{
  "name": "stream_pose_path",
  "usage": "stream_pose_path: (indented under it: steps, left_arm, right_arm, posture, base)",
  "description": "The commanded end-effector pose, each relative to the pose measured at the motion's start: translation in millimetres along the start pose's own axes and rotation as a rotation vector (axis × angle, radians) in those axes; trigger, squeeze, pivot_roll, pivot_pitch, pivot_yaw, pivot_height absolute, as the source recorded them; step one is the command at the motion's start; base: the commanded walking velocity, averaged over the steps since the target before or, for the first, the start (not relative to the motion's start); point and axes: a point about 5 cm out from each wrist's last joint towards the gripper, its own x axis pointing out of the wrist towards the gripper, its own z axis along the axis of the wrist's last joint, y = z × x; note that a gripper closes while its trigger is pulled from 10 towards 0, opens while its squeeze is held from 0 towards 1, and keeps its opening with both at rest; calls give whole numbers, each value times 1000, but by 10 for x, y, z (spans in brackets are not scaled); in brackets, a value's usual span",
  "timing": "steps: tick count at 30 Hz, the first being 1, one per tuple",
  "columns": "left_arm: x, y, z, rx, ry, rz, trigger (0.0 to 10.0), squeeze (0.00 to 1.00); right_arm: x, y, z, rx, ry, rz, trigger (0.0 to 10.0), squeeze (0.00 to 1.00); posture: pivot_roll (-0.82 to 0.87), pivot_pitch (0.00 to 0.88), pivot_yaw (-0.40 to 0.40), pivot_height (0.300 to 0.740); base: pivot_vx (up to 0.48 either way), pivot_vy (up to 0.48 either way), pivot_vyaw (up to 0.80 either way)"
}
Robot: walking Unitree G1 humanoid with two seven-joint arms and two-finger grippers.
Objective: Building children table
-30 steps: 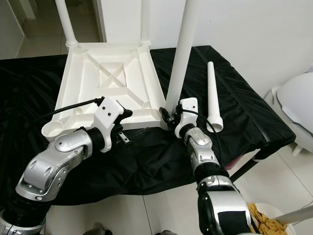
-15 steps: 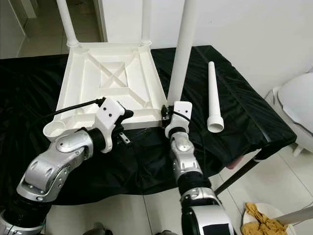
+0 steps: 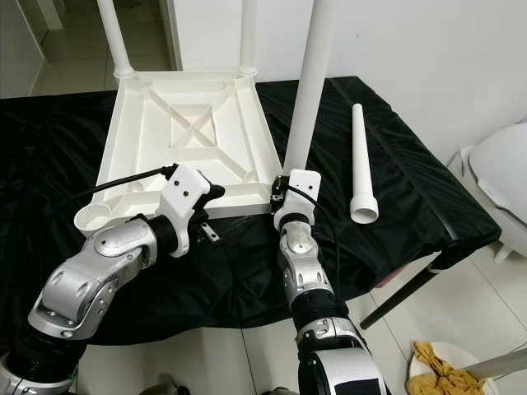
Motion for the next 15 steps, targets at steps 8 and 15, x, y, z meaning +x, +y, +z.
stream_pose_path:
  steps: [8, 15]
  left_arm:
    - [20, -33, -32, 2, 9, -14, 10000, 0]
    - [17, -31, -28, 3, 7, -13, 10000, 0]
  right_arm:
    - [22, -194, -15, -23, 13, 0, 10000, 1000]
    - [105, -193, -18, -27, 67, 201, 10000, 0]
  posture:
    - [-31, 7, -38, 740]
    - [-32, 6, -37, 740]
  base:
    - [0, 0, 0]
    - [0, 0, 0]
